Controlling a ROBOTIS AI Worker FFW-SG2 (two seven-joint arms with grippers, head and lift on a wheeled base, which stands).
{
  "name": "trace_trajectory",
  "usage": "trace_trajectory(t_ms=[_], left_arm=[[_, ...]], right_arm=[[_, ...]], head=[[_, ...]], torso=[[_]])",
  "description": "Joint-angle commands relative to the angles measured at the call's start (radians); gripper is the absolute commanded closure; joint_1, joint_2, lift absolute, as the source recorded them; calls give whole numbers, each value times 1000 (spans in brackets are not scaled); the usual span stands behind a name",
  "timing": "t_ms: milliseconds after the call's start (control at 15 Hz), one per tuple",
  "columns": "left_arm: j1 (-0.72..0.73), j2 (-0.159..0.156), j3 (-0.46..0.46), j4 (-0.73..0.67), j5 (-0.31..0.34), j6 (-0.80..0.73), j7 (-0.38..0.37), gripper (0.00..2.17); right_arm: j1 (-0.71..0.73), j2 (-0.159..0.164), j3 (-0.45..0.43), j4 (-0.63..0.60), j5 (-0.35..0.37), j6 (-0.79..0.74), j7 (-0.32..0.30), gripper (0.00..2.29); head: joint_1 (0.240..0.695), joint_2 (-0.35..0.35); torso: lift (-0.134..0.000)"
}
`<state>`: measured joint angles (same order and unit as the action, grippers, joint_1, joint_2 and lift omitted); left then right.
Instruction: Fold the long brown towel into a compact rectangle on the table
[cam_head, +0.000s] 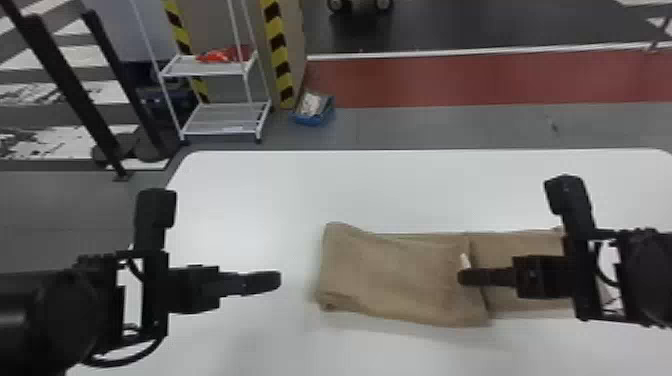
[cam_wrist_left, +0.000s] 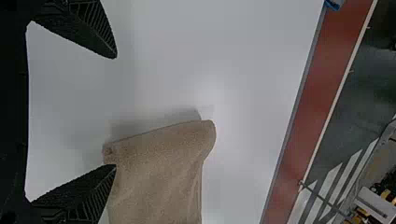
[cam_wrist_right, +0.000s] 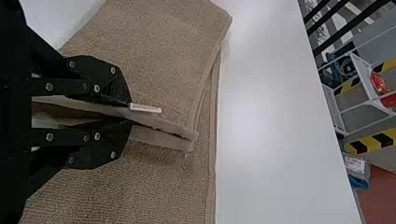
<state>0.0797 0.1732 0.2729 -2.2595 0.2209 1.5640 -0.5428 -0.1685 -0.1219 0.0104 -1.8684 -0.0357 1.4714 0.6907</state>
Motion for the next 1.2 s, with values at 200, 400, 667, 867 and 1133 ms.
trace_trajectory(t_ms=[200,400,667,867,1133], left_arm=[[2,3,2,0,2,7,0,43],[3,3,2,-3,2,7,-2,43],[6,5,6,-3,5,7,-3,43],[5,9,8,-2,5,7,-2,43],[3,9,9,8,5,7,-2,43]], right_arm=[[9,-9,-20,-11,-9,19,9,724],[10,-13,-12,-14,0,25,7,599],[7,-13,-10,-14,8,28,7,599],[3,-12,-13,-14,8,31,9,599],[1,-15,-20,-21,7,62,9,599]], head=[[695,125],[695,121],[695,118],[695,119],[695,120]], torso=[[-123],[-123],[-123],[-123],[-123]])
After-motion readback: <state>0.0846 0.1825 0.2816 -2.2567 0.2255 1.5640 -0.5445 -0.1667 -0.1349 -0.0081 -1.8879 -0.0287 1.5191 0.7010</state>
